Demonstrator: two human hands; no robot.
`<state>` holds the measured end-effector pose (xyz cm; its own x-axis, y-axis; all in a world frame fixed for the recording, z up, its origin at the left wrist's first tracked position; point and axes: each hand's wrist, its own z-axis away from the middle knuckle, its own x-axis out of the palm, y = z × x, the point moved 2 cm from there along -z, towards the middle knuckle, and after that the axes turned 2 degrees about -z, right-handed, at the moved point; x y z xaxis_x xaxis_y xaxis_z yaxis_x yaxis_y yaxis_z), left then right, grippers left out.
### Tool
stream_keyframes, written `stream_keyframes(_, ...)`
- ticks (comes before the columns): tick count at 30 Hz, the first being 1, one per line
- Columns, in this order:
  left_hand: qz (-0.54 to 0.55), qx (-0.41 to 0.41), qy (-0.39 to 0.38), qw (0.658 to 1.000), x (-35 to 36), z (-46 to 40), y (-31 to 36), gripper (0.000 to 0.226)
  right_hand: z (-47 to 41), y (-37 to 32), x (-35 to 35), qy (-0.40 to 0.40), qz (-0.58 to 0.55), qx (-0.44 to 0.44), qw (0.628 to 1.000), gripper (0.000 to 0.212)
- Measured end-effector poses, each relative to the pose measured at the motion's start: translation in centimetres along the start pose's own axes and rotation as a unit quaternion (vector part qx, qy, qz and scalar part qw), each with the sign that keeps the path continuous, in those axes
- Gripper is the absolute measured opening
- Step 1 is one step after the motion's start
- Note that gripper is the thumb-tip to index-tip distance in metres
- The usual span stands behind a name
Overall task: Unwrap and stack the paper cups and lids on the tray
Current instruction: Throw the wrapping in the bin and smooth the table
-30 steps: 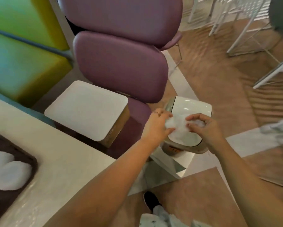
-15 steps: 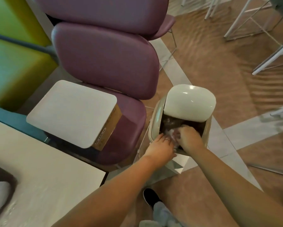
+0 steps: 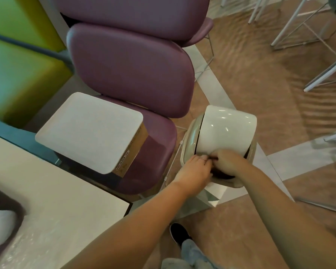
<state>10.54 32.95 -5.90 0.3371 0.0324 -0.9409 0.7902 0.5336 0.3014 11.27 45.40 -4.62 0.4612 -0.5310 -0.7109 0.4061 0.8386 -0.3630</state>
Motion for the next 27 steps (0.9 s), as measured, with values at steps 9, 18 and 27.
stream_keyframes(9, 0.054, -0.109, 0.271, 0.955, -7.4, 6.3, -2.2, 0.034, 5.5, -9.3, -3.8, 0.224, -0.125, -0.151, 0.955, 0.009)
stream_keyframes(18, 0.012, -0.355, 0.334, 0.873, -9.8, 21.8, -7.5, 0.021, 8.3, -23.3, 2.6, 0.163, -0.123, -0.332, 0.921, 0.020)
stream_keyframes(27, 0.002, -0.534, 0.351, 0.769, -6.9, 38.8, -9.3, 0.029, 12.4, -33.6, 14.4, 0.032, -0.044, -0.476, 0.878, 0.037)
